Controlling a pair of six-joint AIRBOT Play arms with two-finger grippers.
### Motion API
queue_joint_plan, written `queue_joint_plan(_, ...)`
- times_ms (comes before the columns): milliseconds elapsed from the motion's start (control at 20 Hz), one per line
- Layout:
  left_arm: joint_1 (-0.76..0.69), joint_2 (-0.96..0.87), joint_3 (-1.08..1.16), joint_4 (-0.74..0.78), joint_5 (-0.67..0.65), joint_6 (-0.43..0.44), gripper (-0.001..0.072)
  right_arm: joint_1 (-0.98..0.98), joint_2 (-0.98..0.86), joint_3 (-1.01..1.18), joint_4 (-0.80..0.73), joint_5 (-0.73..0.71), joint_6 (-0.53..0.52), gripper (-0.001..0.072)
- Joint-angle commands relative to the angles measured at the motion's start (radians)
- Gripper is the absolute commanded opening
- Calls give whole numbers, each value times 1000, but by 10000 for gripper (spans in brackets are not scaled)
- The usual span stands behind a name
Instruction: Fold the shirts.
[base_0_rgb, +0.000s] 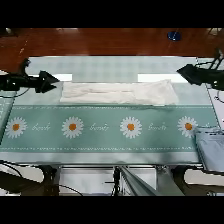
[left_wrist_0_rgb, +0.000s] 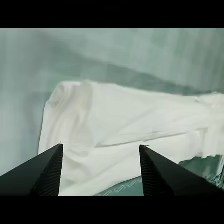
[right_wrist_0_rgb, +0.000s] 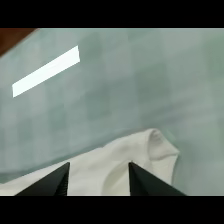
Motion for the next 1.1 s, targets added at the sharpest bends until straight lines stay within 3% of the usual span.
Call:
queue_joint_plan(0, 96, 82, 79, 2, -16, -40, 588, -109, 48, 114, -239, 212, 167, 499)
queue_joint_plan(250, 114, 176, 100, 2, 5, -39, 587, -186, -37, 179, -289, 424, 125, 592)
queue_joint_plan(400, 84, 178, 99, 2, -4, -39, 587, -180, -157, 179, -210, 515, 90, 599)
queue_joint_plan(700, 29, 175, 99, 3, -3, -39, 587, -180, -334, 179, 76, 521, -8, 603)
queue_joint_plan(1050, 22, 174, 99, 10, -3, -40, 587, -125, -414, 179, 37, 551, -15, 601)
